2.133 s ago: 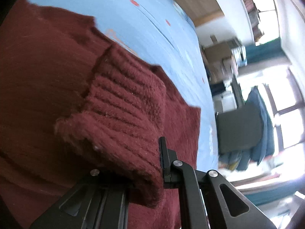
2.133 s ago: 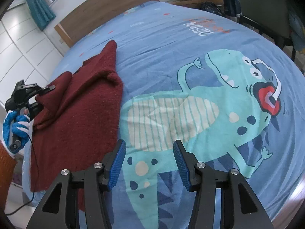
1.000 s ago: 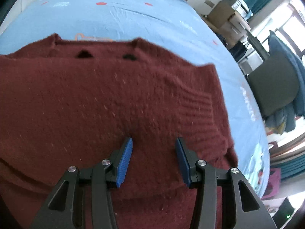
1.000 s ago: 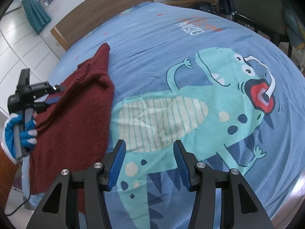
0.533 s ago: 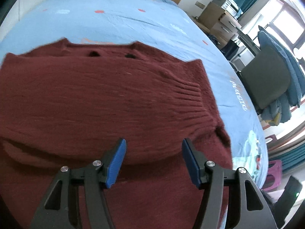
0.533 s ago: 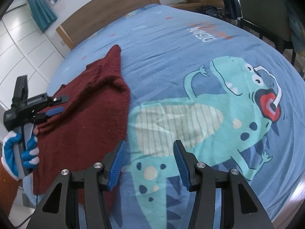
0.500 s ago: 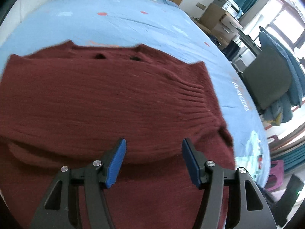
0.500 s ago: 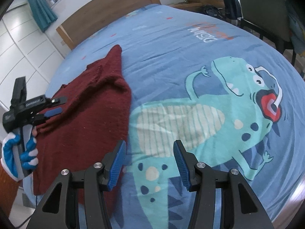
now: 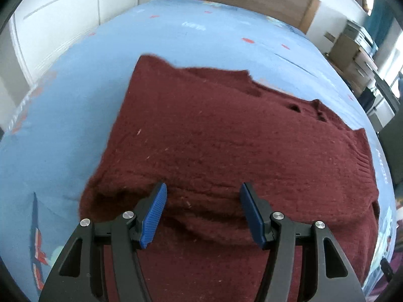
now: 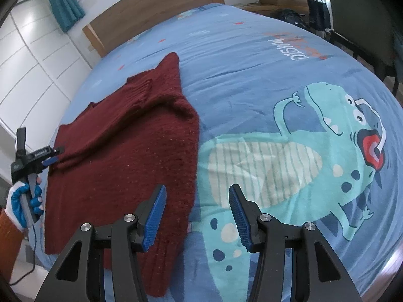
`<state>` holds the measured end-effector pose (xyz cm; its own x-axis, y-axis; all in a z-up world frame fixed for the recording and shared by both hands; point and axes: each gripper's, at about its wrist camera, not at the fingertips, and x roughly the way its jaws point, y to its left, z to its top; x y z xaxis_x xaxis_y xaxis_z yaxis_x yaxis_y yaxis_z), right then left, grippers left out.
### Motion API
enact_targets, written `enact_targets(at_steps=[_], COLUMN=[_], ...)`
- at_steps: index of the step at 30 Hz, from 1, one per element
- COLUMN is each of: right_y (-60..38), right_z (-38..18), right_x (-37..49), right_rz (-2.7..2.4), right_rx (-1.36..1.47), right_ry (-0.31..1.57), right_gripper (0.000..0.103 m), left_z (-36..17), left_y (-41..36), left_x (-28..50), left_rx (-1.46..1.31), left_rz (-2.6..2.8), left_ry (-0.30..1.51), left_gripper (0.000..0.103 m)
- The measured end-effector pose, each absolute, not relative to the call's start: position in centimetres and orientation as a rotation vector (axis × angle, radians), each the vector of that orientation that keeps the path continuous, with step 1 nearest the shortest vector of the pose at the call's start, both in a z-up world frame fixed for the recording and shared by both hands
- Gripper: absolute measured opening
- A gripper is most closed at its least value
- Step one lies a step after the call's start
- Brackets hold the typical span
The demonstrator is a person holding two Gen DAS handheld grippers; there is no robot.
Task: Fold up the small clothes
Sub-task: 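Lift the left gripper away from the folded sweater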
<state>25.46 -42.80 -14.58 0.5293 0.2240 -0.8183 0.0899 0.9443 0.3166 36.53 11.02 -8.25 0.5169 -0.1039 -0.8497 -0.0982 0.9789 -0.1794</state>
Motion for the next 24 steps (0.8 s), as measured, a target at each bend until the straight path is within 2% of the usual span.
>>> enact_targets(at_steps=[5,10,24], right_y=[-42.7,-42.7,-42.4], right_z=[-14.3,-13.7,-11.3], right_x=[25.5,25.2,22.7], right_rz=[0.080,0.081,0.105], right_rx=[0.333,0.333,0.347], right_ry=[1.015,1.005,0.961], right_gripper=[0.054,0.054,0.054], left_z=[-8.8,-9.6,-6.0], left_y=[8.9,9.1,12.1], left_x=[35.7,34.5,26.9], left_rx=[-0.172,-0.195,-0.198], left_rz=[-0.041,-0.069,-0.029], left_ry=[1.047,1.077,1.051], left_gripper=[0.062,0.062,0.062])
